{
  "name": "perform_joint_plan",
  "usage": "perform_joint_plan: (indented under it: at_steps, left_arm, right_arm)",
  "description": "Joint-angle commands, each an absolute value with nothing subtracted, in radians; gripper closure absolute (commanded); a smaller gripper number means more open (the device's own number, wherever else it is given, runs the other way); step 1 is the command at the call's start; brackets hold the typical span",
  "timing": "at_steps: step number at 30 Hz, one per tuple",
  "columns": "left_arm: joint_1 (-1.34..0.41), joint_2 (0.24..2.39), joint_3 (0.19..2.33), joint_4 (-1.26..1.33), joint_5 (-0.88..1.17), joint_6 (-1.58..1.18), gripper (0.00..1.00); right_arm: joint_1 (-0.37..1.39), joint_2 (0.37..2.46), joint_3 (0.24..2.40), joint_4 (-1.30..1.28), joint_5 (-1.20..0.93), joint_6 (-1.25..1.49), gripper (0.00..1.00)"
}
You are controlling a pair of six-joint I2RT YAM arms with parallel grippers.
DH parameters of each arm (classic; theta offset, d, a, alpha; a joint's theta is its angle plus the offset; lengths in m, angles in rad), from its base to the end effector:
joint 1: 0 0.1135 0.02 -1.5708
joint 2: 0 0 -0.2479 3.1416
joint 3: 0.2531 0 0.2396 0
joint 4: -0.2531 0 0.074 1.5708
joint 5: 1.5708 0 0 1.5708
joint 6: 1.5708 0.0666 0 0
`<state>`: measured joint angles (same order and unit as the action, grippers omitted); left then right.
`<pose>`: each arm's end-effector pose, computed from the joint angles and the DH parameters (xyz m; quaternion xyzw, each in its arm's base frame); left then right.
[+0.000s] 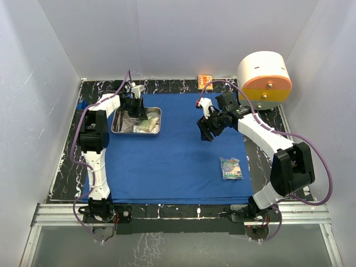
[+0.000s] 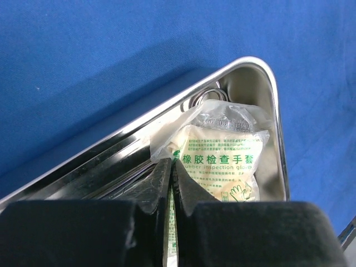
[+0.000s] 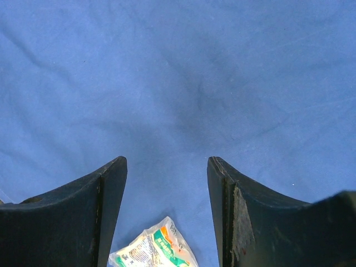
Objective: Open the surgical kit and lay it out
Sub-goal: Pick up the medical item from the container.
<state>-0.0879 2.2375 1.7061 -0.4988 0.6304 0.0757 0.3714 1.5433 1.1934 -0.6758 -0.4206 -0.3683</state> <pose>0.4642 -0.0803 0.1329 0.1574 0.9064 -0.3003 0.2520 0.2898 0.1420 0.2229 -0.3929 0.8579 0.2015 0.2629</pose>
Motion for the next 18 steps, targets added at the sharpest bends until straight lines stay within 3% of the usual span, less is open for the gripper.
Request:
perform_joint_plan:
  at_steps: [1,10,18]
  left_arm:
    - [-0.094,2.182,1.685,-0.496,0.687,0.076,1.00]
    - [-0.094,2.023,1.586,-0.446,0.697,0.101,1.00]
    - [-0.094,1.870,1.440,-0.332,0.689,0.134,1.00]
  right_arm:
    - [0.374,1.518,1.219,-0.633,-0.412,-0.384,0.43]
    - [0.374,1.550,1.276,-0.624,-0.411,-0.394,0.44]
    - [0.400,1.591,1.333,-0.461,-0.509,-0.311,0.45]
